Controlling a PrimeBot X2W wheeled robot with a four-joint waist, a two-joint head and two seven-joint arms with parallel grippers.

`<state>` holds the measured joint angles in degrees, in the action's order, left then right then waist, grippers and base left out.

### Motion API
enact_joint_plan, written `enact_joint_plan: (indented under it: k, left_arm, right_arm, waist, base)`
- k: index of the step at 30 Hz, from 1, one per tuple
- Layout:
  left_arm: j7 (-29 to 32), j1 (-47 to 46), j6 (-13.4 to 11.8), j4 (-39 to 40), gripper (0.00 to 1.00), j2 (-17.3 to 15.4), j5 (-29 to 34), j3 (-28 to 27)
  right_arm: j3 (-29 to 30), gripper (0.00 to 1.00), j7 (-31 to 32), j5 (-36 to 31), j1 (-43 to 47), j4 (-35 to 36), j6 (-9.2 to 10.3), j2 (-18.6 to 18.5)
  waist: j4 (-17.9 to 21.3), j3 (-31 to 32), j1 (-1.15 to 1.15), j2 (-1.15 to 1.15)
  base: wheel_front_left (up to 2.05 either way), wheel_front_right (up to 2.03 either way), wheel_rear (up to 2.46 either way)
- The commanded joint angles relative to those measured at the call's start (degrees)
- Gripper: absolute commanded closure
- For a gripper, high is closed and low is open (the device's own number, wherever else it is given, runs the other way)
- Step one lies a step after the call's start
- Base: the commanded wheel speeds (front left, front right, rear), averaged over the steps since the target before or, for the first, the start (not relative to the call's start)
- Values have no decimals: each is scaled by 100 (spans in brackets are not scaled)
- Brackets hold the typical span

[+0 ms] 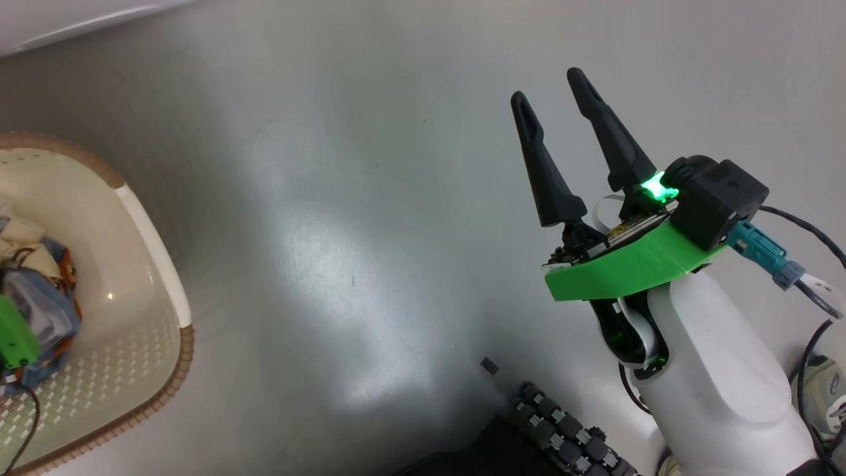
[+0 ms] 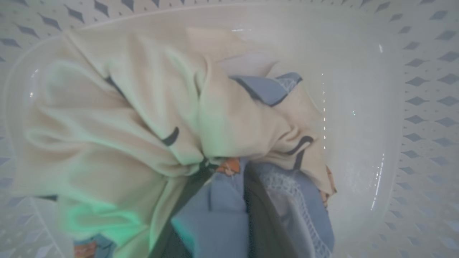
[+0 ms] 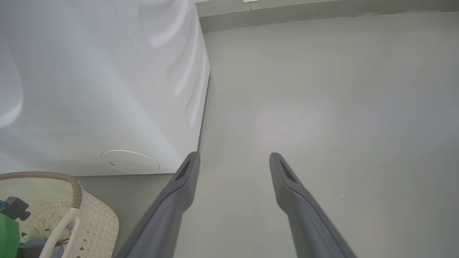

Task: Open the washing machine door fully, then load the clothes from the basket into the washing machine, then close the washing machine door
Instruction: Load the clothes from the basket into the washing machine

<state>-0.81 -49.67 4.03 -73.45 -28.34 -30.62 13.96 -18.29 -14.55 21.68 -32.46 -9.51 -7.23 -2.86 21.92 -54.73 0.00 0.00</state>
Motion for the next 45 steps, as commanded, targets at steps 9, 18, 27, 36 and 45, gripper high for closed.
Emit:
enact_joint_plan:
  k: [9,18,27,36,45]
  left_arm:
    - [-245,198,148,-47,100,-90,-209,-125]
    - [-474,635,277,-49,100,123,-550,-285]
    - [-943,1130,342,-6,100,462,-809,-234]
    - [-1242,1627,345,594,100,723,-1140,136]
    - [-1412,1966,345,1548,100,838,-1345,520]
  right_arm:
    - [-92,0,-45,51,113,60,-25,-2]
    - [-146,0,-45,123,102,-83,-25,-2]
    - [-91,0,-45,36,330,-354,-25,-2]
    - [-42,0,-45,100,636,-546,-25,-170]
    - [-43,0,-45,276,1024,-729,-25,-466]
  waist:
    - [-92,320,0,0]
    - [-187,1088,0,0]
    - [-435,2039,0,0]
    - [-741,2898,0,0]
    - [-1178,3701,0,0]
  base:
    - [0,0,0]
    - [0,0,0]
    - [0,0,0]
    - [0,0,0]
    - [0,0,0]
